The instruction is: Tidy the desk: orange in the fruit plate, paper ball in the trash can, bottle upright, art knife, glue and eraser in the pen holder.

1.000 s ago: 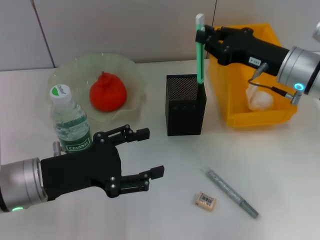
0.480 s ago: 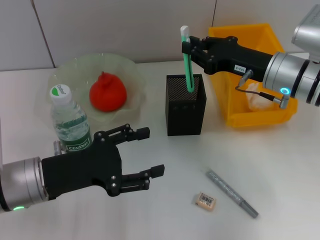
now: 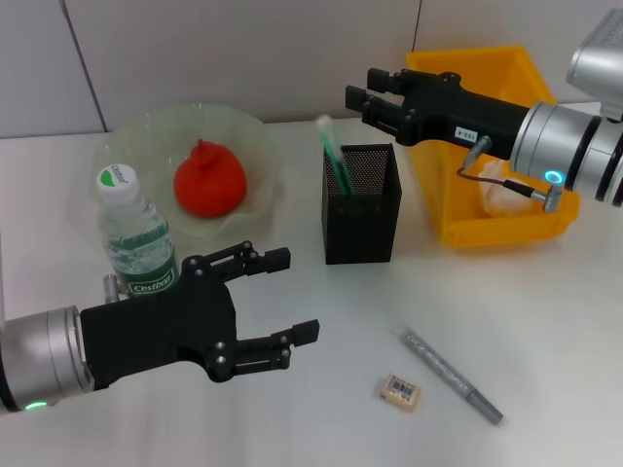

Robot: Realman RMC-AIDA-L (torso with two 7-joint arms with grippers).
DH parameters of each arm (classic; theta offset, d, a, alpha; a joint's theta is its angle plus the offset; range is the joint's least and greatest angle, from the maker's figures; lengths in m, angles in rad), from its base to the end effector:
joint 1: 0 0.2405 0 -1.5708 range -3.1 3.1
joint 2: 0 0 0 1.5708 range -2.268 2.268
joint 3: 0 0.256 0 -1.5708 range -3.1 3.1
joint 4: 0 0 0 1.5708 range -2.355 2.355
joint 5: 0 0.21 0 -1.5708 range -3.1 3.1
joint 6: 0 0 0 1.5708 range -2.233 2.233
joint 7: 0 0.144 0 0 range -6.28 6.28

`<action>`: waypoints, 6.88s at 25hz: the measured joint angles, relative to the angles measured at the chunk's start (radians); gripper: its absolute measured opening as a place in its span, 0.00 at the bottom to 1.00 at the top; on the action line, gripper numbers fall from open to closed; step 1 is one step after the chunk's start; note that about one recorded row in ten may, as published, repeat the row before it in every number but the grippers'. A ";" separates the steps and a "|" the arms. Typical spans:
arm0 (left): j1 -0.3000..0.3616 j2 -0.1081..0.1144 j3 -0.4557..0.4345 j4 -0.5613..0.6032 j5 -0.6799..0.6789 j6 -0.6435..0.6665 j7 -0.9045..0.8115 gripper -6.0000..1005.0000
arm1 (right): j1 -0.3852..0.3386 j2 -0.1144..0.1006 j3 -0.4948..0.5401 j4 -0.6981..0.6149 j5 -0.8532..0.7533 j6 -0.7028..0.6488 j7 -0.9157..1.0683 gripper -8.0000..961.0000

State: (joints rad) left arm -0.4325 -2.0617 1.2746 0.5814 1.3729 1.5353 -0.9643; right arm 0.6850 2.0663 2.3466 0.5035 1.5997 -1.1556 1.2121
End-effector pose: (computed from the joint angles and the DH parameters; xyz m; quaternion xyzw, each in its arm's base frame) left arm -0.2223 0.2974 -0.0401 -0.9329 -0.0308 -0.3434 0.1043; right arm 0.2144 0.4166 0.0070 -0.8740 0.1928 0.3276 0.3027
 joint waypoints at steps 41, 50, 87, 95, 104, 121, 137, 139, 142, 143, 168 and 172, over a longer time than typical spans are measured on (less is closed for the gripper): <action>0.021 0.000 0.000 -0.010 0.000 0.000 -0.007 0.80 | -0.454 0.011 -0.178 0.400 -0.015 -0.397 0.214 0.80; 0.021 -0.005 0.002 -0.011 0.000 0.000 -0.007 0.80 | -0.474 0.014 -0.176 0.575 -0.206 -0.437 0.470 0.80; 0.034 -0.005 0.003 -0.010 -0.004 0.004 0.011 0.80 | -0.198 0.002 -0.397 1.015 -1.103 -0.646 1.179 0.79; 0.038 -0.006 0.008 -0.011 -0.006 0.005 0.021 0.80 | -0.127 0.011 -0.546 1.027 -1.167 -0.638 1.237 0.79; 0.049 -0.008 0.009 -0.011 -0.006 0.007 0.030 0.80 | -0.080 0.012 -0.697 0.998 -1.155 -0.564 1.279 0.79; 0.064 -0.003 0.002 -0.011 -0.004 0.026 0.042 0.80 | -0.064 0.014 -0.785 0.956 -1.069 -0.511 1.298 0.79; 0.102 0.012 -0.003 -0.008 -0.003 0.037 0.069 0.80 | -0.027 0.017 -0.825 0.879 -1.043 -0.473 1.340 0.79; 0.102 0.011 -0.003 -0.008 -0.003 0.039 0.067 0.80 | -0.024 0.017 -0.829 0.876 -1.042 -0.471 1.341 0.79; 0.105 0.010 -0.003 -0.009 -0.002 0.045 0.069 0.80 | -0.018 0.017 -0.844 0.869 -1.040 -0.467 1.346 0.79; 0.105 0.010 -0.003 -0.009 -0.002 0.045 0.069 0.80 | -0.018 0.017 -0.844 0.869 -1.040 -0.467 1.346 0.79; 0.129 0.006 -0.018 -0.009 -0.004 0.060 0.082 0.80 | 0.056 0.018 -0.930 0.727 -1.018 -0.379 1.387 0.77; 0.129 0.005 -0.018 -0.008 -0.005 0.063 0.082 0.80 | 0.063 0.018 -0.934 0.721 -1.017 -0.369 1.389 0.77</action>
State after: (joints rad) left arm -0.3037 -2.0567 1.2562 0.5730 1.3680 1.5982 -0.8820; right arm 0.7477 2.0842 1.4128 1.2250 0.5829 -1.5250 2.6011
